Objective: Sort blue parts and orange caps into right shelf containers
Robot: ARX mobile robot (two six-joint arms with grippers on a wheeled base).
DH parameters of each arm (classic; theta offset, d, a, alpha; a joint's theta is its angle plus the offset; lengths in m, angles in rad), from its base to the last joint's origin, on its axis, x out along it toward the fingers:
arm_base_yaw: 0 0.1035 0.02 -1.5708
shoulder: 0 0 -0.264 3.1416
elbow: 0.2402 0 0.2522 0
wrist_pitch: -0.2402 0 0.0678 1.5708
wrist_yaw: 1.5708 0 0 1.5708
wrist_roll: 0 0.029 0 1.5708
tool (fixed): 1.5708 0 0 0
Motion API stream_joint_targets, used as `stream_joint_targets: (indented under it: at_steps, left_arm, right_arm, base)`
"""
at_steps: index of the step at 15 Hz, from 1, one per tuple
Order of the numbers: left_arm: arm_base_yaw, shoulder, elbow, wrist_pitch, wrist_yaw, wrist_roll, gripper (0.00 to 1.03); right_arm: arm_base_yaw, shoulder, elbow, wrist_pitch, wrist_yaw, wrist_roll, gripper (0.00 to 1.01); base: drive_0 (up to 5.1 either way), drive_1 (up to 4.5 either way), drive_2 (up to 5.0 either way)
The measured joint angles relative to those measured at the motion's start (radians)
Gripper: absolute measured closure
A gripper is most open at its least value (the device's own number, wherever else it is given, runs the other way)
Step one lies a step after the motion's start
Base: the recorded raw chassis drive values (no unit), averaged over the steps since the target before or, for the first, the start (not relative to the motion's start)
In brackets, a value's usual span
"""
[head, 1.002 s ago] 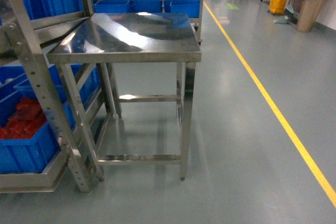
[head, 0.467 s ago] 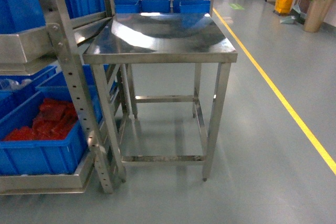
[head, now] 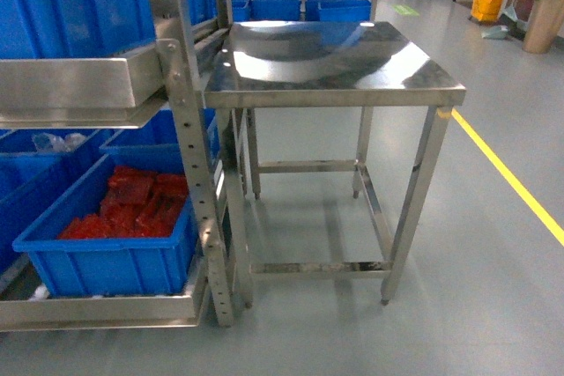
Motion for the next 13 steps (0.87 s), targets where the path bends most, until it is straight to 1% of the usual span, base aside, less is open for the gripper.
stream_joint_targets:
  at_steps: [13]
  left_arm:
    - [0.000,0.000,0.000,0.000,0.001,0.000,0.61]
  right_arm:
    - [0.000,0.000,0.000,0.000,0.000,0.000,0.58]
  base:
    - [-5.0,2.34,2.3]
